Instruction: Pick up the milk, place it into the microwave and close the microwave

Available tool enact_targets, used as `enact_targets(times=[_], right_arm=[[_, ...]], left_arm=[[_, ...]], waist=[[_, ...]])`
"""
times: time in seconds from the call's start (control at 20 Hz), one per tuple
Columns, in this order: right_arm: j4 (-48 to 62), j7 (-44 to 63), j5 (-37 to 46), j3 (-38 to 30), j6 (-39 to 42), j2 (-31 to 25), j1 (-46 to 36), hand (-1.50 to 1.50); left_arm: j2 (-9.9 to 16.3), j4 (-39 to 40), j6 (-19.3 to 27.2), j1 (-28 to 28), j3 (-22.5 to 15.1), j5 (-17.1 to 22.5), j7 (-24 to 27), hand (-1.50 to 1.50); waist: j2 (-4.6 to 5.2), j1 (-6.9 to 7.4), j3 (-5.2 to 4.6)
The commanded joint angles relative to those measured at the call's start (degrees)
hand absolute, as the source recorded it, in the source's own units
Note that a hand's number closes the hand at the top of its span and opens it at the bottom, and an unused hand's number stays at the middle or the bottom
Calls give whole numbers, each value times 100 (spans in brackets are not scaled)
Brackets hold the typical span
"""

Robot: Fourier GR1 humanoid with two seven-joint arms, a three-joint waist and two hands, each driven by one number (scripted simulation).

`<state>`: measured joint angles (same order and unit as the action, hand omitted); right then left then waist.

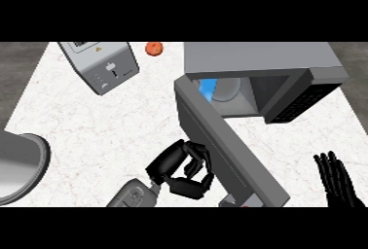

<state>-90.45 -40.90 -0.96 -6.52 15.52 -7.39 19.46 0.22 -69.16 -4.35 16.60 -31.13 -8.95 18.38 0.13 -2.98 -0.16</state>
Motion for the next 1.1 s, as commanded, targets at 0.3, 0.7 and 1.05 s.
enact_targets(times=[0.3,0.7,1.05], right_arm=[[-1147,494,-696,-69,668,-332,288,-150],[-2320,1337,-1185,22,827,-502,491,-150],[-2623,1537,-1226,98,986,-707,459,-150]], left_arm=[[-21,1793,1776,1151,-1637,1998,843,150],[-20,1558,2360,1570,-2328,3062,991,150],[-20,1364,3367,1987,-2257,3839,1073,150]], waist=[[74,-209,-2],[116,-437,-18],[148,-747,-22]])
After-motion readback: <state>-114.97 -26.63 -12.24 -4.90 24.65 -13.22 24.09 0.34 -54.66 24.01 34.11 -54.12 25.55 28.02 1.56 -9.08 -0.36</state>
